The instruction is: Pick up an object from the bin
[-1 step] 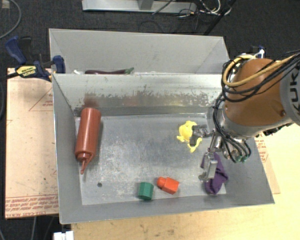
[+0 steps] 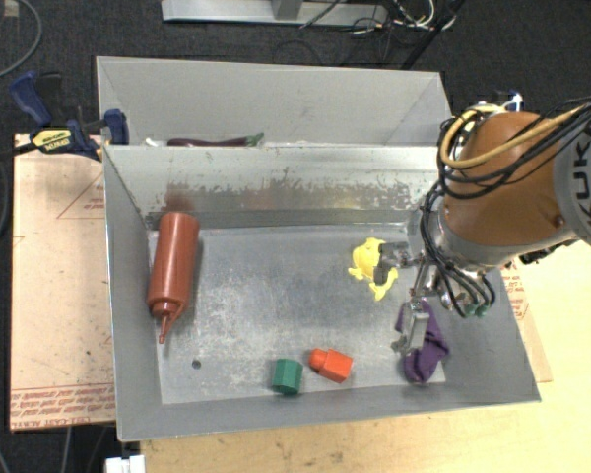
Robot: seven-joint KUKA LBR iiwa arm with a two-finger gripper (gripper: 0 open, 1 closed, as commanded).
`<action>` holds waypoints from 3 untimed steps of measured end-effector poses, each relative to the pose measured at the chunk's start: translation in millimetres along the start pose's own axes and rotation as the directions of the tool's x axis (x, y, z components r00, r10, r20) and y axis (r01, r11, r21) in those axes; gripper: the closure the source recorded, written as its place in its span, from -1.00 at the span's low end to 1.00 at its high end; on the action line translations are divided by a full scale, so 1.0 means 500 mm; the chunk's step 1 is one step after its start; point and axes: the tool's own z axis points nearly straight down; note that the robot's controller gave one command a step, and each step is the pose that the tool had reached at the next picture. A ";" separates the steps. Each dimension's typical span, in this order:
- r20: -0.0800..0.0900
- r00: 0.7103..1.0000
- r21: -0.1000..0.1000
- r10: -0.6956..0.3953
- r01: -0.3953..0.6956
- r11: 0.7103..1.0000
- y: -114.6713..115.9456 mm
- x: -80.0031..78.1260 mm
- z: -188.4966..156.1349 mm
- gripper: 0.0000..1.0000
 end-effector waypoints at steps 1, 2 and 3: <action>-0.001 1.000 0.001 -0.023 0.023 1.000 0.092 -0.037 0.028 -1.00; -0.001 0.999 -0.001 -0.042 0.042 0.999 0.123 -0.041 0.036 -1.00; -0.005 0.993 -0.003 -0.121 0.121 0.993 0.143 -0.036 0.048 -1.00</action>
Offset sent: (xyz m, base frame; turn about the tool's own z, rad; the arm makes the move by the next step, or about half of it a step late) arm -0.0278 0.0608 -0.0318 -0.1471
